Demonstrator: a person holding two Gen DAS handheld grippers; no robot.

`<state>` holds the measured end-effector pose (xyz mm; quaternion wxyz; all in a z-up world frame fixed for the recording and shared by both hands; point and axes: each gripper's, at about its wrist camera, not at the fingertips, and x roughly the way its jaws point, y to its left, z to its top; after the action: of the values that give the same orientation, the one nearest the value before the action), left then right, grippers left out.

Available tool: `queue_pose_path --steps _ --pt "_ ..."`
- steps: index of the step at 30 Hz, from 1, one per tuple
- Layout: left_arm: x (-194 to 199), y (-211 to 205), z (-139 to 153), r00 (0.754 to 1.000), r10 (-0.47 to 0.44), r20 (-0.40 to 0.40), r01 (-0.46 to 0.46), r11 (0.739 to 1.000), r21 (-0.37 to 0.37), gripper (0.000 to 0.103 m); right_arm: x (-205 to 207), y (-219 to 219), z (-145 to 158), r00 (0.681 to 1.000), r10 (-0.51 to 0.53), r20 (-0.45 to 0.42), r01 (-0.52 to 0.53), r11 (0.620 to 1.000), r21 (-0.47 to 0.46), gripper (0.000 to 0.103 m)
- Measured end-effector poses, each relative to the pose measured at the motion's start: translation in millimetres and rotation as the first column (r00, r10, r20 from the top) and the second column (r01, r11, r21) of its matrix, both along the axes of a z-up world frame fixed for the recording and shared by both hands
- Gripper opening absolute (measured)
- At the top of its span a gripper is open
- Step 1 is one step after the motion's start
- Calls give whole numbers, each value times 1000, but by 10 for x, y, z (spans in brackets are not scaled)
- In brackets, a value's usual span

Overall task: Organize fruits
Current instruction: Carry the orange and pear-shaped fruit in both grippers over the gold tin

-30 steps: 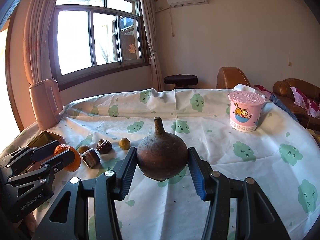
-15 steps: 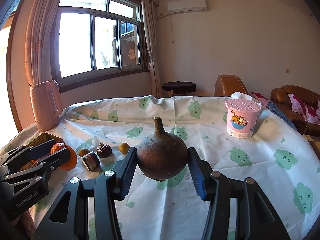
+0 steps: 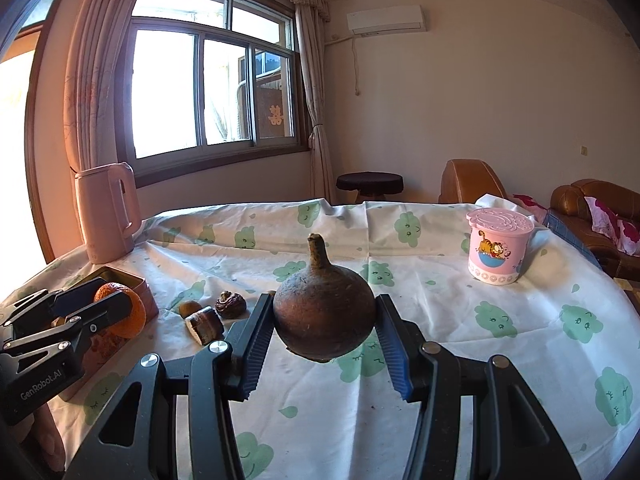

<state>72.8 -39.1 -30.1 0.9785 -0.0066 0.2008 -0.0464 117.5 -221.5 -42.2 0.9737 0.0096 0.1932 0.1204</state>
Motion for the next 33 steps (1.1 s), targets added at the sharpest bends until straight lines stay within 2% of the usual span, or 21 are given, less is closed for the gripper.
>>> queue_pose_path --steps 16,33 --pt "-208 786 47 990 141 4 -140 988 -68 43 -36 857 155 987 162 9 -161 986 -37 53" --pt "-291 1227 -7 976 217 -20 -218 973 -79 43 -66 1506 191 963 270 -3 -269 960 -73 53"
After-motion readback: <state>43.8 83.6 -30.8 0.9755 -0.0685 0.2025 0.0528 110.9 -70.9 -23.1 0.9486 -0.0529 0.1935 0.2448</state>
